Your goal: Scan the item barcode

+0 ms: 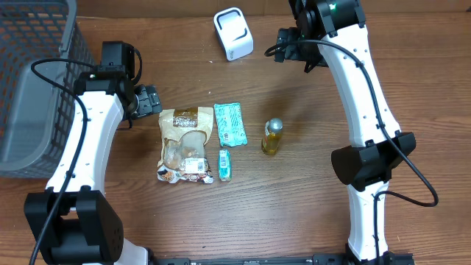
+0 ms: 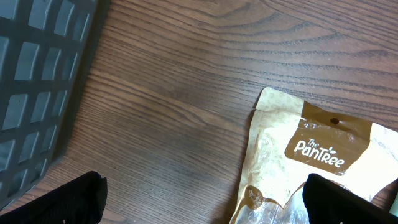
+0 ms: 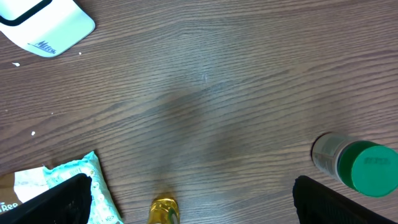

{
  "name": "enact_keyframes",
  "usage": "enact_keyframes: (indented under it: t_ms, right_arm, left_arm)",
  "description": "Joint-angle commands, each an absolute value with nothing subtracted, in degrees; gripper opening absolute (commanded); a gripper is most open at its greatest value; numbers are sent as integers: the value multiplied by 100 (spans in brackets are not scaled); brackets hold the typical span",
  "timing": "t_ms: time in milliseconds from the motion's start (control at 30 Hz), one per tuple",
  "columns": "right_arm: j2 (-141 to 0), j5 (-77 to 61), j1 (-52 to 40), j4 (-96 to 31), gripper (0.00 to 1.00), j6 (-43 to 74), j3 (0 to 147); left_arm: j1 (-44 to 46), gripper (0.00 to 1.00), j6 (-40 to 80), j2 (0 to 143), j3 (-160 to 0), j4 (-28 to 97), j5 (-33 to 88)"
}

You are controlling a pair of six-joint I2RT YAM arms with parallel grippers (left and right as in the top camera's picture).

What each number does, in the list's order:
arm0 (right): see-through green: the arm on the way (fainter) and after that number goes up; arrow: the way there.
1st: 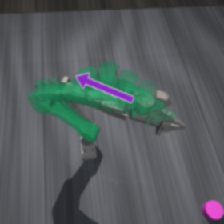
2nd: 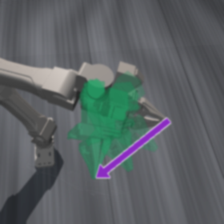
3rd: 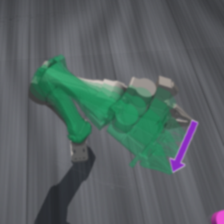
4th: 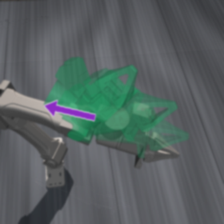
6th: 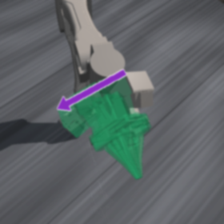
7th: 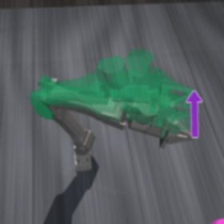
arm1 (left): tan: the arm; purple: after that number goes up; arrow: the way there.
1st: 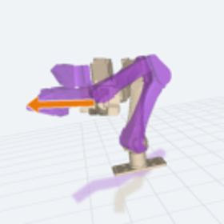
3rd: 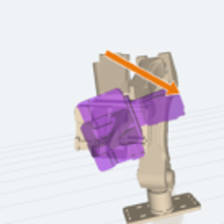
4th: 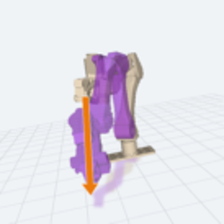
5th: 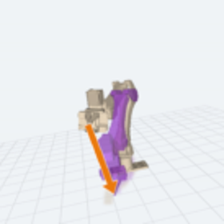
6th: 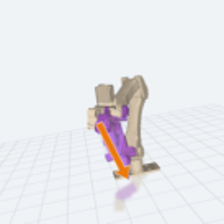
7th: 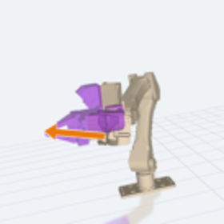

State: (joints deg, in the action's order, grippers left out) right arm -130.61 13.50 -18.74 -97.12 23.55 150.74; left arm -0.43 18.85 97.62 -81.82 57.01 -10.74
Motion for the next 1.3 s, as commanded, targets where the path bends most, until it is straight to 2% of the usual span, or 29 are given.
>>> enact_keyframes:
  t_ms: [0, 233, 433, 467, 500, 600, 633, 667, 733, 833, 933, 1067, 1267]
  right_arm:
    - [-12901, 1339, -1835, -9697, 100, 2355, 15146]
    - [-12901, 1282, -1835, -9393, 100, 2381, 15146]
    - [-12901, 377, -1835, -9341, 100, 2316, 15148]
    - [-12899, 266, -1835, -9336, 97, 2161, 15155]
    - [-12888, 172, -1833, -9400, 66, 2095, 15159]
    - [-12816, 115, -1824, -9708, 46, 2163, 15159]
    - [-12772, 97, -1824, -9706, 36, 2154, 15157]
    - [-12676, -19, -1826, -9706, 34, 2091, 15157]
    - [-12455, -193, -1857, -9706, 34, 2067, 15157]
    - [-11968, -493, -1903, -9708, 44, 1874, 15087]
    - [-11493, -567, -1929, -9708, 49, 1852, 14868]
    - [-11026, -572, -1929, -9708, 62, 1859, 14269]
    - [-10796, -781, -2058, -9703, 66, 1990, 12980]
  left_arm:
    - [-36, 100, 1780, 9738, -8265, 5671, -1090]
    - [-36, 100, 1780, 9738, -8265, 5671, -1090]
    - [-36, 100, 1778, 9738, -8265, 5671, -1090]
    - [-36, 100, 1780, 9738, -8265, 5671, -1090]
    - [-36, 100, 1778, 9738, -8265, 5671, -1090]
    - [-36, 100, 1780, 9738, -8265, 5671, -1090]
    - [-36, 100, 1778, 9738, -8265, 5669, -1090]
    - [-36, 100, 1778, 9738, -8265, 5671, -1090]
    - [-36, 99, 1780, 9738, -8265, 5671, -1090]
    - [-36, 99, 1778, 9738, -8265, 5671, -1090]
    - [-36, 99, 1778, 9738, -8265, 5671, -1090]
    - [-36, 100, 1780, 9738, -8265, 5671, -1090]
    - [-36, 100, 1780, 9738, -8265, 5671, -1087]
